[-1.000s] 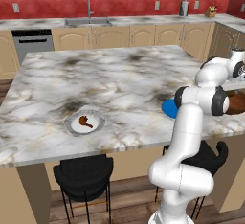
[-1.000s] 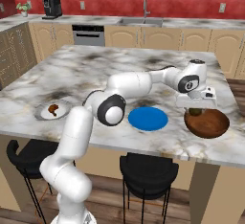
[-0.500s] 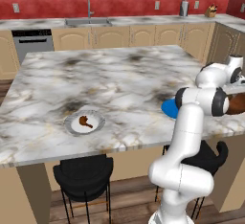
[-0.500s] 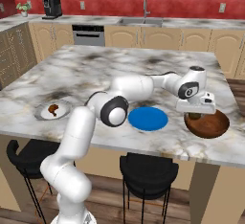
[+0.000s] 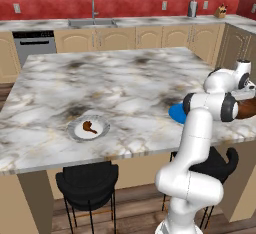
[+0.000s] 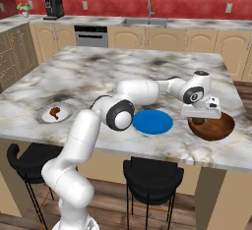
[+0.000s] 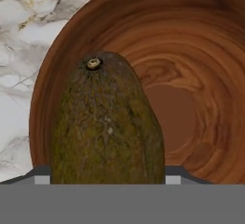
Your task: Pick the chicken drumstick and avocado from their plates and place them in the bowl. Then put the bowl in the fridge.
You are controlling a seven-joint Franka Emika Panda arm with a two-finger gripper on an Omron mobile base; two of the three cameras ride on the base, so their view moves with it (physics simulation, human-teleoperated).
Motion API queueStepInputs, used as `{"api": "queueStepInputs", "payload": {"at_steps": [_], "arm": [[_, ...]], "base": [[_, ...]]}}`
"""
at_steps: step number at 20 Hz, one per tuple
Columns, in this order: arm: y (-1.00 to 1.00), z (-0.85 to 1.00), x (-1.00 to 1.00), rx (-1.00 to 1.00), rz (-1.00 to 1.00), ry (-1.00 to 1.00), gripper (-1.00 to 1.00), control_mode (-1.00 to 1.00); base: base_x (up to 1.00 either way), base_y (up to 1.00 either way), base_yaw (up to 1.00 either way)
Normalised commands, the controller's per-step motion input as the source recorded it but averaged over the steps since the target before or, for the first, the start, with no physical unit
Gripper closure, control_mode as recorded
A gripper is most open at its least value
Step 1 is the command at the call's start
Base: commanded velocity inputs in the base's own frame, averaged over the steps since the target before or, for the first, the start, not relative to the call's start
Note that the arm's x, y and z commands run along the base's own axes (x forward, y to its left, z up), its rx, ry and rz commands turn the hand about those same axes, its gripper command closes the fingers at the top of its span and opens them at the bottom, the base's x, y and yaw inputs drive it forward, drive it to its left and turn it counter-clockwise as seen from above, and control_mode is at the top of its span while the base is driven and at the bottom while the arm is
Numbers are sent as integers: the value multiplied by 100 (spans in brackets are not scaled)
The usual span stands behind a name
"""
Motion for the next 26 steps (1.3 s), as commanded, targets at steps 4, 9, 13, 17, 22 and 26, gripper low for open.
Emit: {"api": "queueStepInputs", "payload": {"at_steps": [4,9,13,17,22,26], "arm": [[-10,-14,12,2,0,1,100,-100],[-16,-10,3,2,0,2,-100,-100],[-19,-4,-2,2,0,1,-100,-100],[-13,0,-6,3,0,3,-100,-100],[0,0,-1,4,0,7,-100,-100],[12,35,-10,3,0,-1,-100,-100]], "base": [[0,0,0],[0,0,0],[0,0,0],[0,0,0],[0,0,0],[0,0,0]]}}
